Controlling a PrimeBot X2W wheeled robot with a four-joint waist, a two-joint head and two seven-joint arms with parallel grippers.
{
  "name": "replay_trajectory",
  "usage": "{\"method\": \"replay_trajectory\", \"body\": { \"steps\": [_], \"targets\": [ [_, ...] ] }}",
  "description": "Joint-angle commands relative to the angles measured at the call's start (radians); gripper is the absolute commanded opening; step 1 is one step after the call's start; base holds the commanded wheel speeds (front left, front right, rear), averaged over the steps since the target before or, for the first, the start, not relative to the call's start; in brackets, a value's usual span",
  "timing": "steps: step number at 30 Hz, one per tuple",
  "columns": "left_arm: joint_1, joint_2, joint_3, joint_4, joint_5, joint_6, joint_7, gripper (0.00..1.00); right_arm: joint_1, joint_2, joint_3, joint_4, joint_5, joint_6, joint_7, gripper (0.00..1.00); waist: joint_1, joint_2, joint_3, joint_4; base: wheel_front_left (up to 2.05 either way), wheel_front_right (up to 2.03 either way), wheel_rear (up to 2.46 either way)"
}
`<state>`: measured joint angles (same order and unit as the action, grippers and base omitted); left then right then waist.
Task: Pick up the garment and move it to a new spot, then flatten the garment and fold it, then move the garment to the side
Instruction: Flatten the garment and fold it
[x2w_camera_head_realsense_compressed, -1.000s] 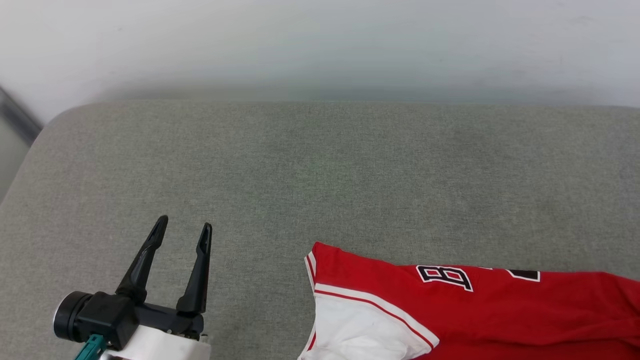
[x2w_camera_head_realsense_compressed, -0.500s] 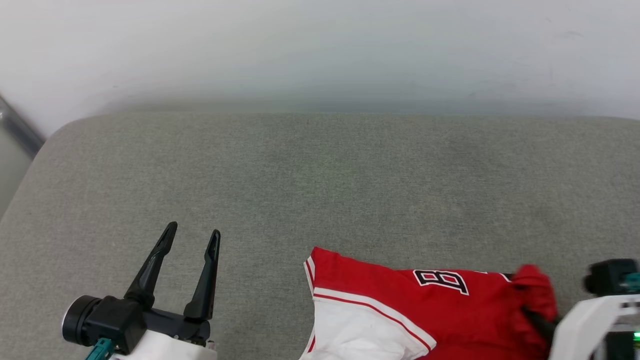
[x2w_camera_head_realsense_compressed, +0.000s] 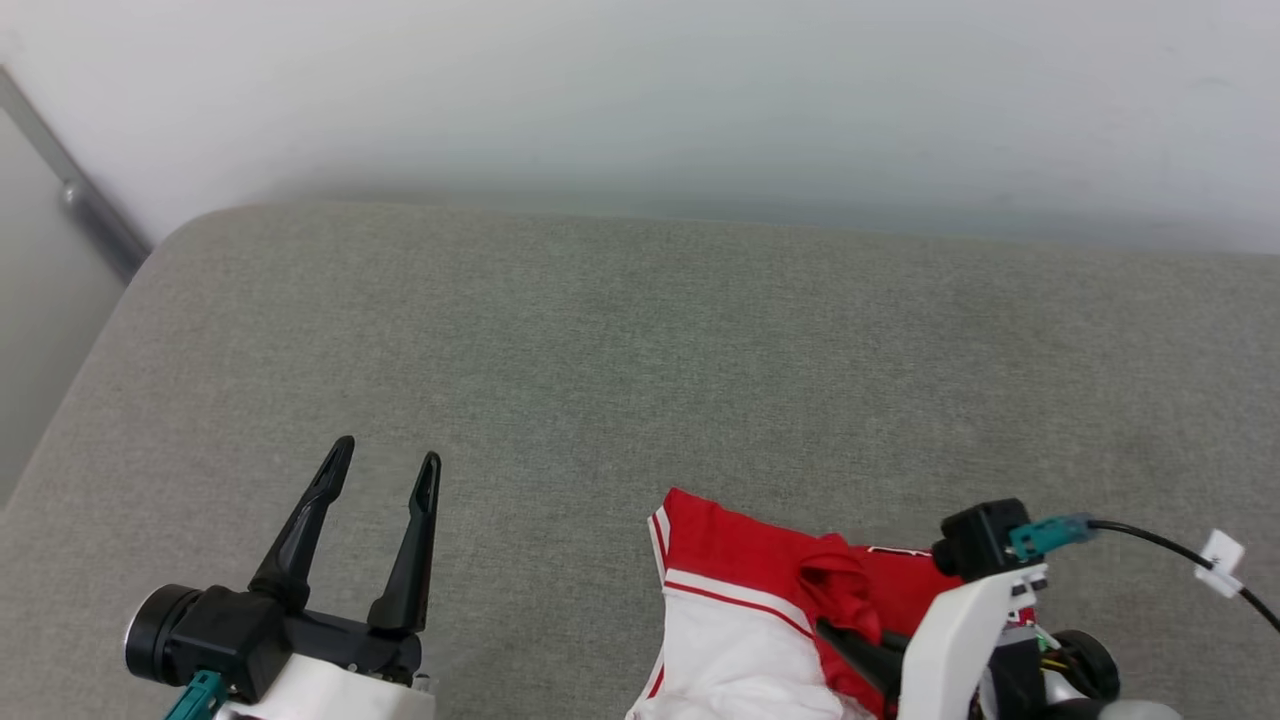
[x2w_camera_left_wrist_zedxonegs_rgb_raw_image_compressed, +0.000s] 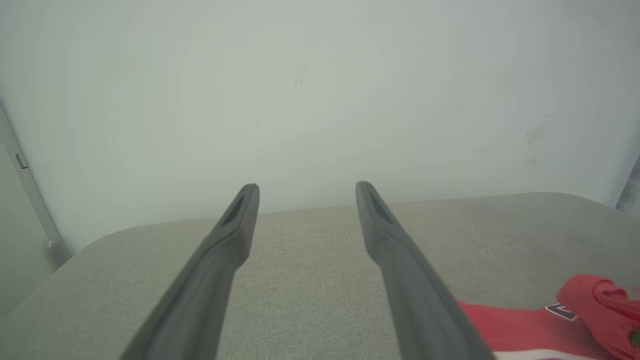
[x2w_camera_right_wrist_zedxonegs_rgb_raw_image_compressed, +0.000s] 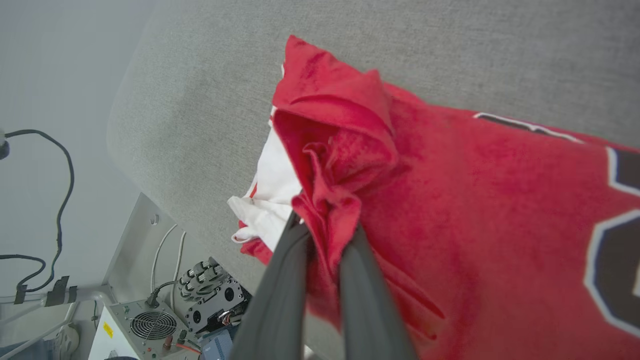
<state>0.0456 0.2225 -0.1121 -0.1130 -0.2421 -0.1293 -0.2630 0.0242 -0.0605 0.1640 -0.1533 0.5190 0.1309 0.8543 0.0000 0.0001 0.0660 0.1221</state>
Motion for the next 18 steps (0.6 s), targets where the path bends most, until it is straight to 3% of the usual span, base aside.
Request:
{"method": "replay_trajectory", "body": {
  "steps": [1,11,12,13,18],
  "targets": [
    [-0.009,0.001,0.005,-0.002,-0.004,-0.001,-0.002,1.0,-0.026,0.008,0.02,0.021,0.001,0.0,-0.009,0.0,0.0,-0.0001,0.004,0.011,0.0,0.0,0.0],
    [-0.013,-0.003,0.002,0.005,-0.007,-0.001,-0.002,1.0,-0.093,0.011,0.095,0.148,0.052,0.0,-0.081,0.0,0.0,-0.0001,0.014,0.037,0.0,0.0,0.0],
    [-0.013,-0.003,0.002,0.006,-0.007,-0.001,-0.002,1.0,-0.099,0.012,0.104,0.158,0.062,0.0,-0.092,0.37,0.0,-0.0001,0.014,0.037,0.0,0.0,0.0],
    [-0.013,-0.003,0.003,0.006,-0.007,-0.001,-0.002,1.0,-0.103,0.012,0.113,0.17,0.074,0.0,-0.1,1.0,0.0,-0.0001,0.013,0.037,0.0,0.0,0.0],
    [-0.009,-0.003,0.009,0.011,-0.008,-0.001,-0.002,1.0,-0.129,0.011,0.155,0.186,0.102,0.0,-0.139,1.0,0.0,-0.0001,0.011,0.029,0.0,0.0,0.0]
  ]
}}
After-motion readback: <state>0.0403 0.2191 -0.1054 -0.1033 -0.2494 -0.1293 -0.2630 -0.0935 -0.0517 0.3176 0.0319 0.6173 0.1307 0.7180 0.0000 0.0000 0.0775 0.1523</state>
